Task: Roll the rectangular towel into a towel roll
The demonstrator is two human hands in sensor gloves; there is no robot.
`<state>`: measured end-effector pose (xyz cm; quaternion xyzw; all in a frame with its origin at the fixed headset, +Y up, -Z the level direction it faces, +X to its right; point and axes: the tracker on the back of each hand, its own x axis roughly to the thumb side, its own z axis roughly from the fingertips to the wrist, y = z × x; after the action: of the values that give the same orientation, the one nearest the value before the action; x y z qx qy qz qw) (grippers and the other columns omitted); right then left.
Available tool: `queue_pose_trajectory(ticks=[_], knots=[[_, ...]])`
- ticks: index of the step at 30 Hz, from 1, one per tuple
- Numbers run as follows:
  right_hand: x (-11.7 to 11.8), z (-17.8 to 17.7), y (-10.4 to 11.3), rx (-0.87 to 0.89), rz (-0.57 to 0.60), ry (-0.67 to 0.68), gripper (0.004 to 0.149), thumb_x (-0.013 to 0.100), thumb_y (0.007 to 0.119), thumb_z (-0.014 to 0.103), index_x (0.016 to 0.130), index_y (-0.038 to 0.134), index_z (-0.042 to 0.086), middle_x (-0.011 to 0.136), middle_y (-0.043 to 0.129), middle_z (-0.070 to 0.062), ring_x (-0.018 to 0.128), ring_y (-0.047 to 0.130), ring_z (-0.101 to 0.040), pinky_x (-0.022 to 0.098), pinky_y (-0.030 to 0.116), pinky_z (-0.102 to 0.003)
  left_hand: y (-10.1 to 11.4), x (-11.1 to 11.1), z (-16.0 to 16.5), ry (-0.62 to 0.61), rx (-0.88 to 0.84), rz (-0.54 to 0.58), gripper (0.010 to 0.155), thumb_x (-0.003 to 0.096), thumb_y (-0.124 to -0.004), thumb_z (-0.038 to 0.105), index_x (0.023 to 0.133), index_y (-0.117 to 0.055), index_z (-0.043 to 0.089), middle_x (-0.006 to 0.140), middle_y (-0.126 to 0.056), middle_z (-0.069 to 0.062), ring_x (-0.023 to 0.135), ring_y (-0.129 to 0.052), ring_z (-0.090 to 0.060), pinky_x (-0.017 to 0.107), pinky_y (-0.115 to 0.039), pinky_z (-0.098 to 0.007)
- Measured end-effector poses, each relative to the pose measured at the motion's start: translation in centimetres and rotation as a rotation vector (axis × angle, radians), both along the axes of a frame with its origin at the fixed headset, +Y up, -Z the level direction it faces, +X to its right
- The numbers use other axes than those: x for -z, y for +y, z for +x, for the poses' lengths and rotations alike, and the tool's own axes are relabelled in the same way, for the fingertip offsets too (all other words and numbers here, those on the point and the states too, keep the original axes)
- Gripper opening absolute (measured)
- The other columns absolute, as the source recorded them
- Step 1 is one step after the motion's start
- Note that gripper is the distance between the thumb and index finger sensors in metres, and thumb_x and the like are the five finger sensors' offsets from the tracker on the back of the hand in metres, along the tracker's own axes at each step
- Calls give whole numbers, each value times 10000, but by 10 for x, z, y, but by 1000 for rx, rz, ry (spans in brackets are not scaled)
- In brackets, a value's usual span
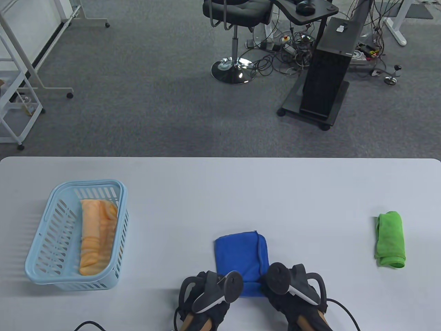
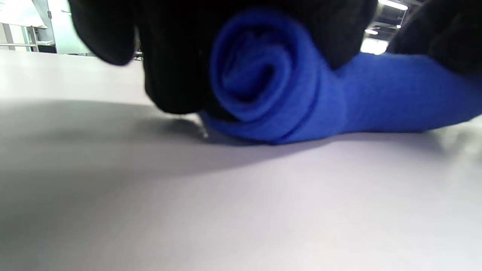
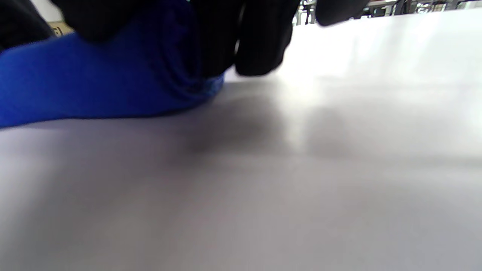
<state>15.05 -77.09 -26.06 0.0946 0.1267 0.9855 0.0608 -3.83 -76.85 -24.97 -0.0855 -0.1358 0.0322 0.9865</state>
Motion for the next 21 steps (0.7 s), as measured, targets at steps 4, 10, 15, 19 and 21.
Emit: queue_pose_trajectory(ticks=[4, 10, 15, 19, 21], knots=[[-1, -3, 2, 53, 45, 26, 597, 353, 751, 360, 928, 590, 336, 990, 483, -56, 943, 550, -314, 715, 379, -636, 0, -2, 3, -9, 38, 42, 584, 381, -779, 447, 947, -673, 349, 825, -855, -50, 832, -813, -341, 663, -596, -620], [-1, -5, -3, 40, 45, 48, 491, 352, 746, 337, 837, 722, 268, 925, 633, -40, 897, 670, -300, 698, 481, -618, 1, -4, 8, -58, 58, 111, 401, 387, -791, 415, 780, -767, 340, 818, -781, -34, 802, -777, -327, 666, -574, -617], [-2, -4, -2, 23, 15, 44, 588, 341, 735, 435, 901, 712, 258, 951, 636, -62, 901, 678, -313, 694, 495, -615, 4, -6, 9, -99, 78, 72, 430, 388, -775, 438, 797, -864, 341, 831, -837, -43, 807, -807, -331, 672, -592, -611], [-1, -3, -4, 17, -17, 43, 673, 315, 774, 467, 940, 669, 241, 967, 615, -72, 909, 662, -326, 695, 481, -624, 7, -6, 5, -119, 31, 49, 567, 364, -719, 542, 841, -875, 278, 903, -820, -93, 846, -775, -381, 673, -566, -632], [-1, -3, -6, -9, -36, 47, 707, 312, 785, 469, 964, 625, 246, 977, 594, -68, 917, 649, -328, 700, 474, -624, 2, -7, 7, -132, 56, -4, 685, 333, -742, 602, 905, -808, 231, 938, -782, -103, 876, -740, -393, 681, -544, -643]])
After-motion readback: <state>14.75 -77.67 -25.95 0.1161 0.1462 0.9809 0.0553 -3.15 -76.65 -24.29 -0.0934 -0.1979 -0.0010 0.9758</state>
